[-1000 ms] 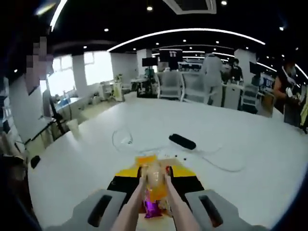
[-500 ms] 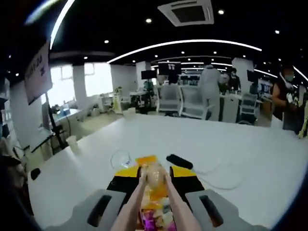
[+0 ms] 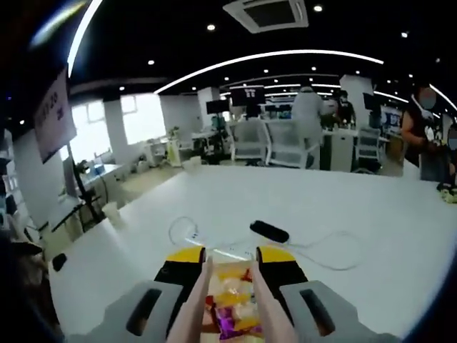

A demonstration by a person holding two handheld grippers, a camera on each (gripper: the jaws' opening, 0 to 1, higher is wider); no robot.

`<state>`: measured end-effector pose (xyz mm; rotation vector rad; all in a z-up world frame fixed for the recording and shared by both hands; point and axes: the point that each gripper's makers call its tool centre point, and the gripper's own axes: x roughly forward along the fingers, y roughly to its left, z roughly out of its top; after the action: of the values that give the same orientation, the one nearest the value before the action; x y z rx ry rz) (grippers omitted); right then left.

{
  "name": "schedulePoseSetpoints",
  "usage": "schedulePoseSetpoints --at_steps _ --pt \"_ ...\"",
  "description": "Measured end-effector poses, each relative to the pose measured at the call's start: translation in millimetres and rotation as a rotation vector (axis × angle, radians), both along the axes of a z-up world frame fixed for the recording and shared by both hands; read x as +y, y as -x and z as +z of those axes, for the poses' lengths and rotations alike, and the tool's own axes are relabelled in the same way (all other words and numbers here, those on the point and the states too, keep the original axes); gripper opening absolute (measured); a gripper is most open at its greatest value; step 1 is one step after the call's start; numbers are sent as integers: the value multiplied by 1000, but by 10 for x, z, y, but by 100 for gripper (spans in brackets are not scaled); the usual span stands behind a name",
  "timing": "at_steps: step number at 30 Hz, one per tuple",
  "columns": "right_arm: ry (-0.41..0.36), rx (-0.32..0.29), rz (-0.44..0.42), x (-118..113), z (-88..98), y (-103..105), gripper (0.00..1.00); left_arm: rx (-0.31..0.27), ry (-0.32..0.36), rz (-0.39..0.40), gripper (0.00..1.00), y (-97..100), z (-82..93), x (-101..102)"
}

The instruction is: Place the target food into the container with the food tongs after gripping and lifting it, then release it inside without dropping or visibly crushing the food.

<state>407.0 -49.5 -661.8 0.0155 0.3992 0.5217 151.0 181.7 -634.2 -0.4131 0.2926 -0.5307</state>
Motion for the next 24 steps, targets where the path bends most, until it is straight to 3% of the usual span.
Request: schedulePoseSetpoints --at_steps 4,11,12,16,19,24 --pt "35 7 61 99 -61 109 28 -4 -11 -18 99 20 14 3" --pt "43 35 125 200 -183 420 28 10 -109 -99 99 49 -111 -82" --pt "43 54 167 248 -229 506 28 7 -119 -110 99 48 -125 -103" --pt "72 70 197 282 -318 669 28 30 -102 -129 99 46 -135 -166" --pt "82 69 233 346 -374 791 28 -2 -79 -124 99 85 -36 -171" --pt "70 94 271 419 -461 919 28 12 -52 -119 99 56 -105 -140"
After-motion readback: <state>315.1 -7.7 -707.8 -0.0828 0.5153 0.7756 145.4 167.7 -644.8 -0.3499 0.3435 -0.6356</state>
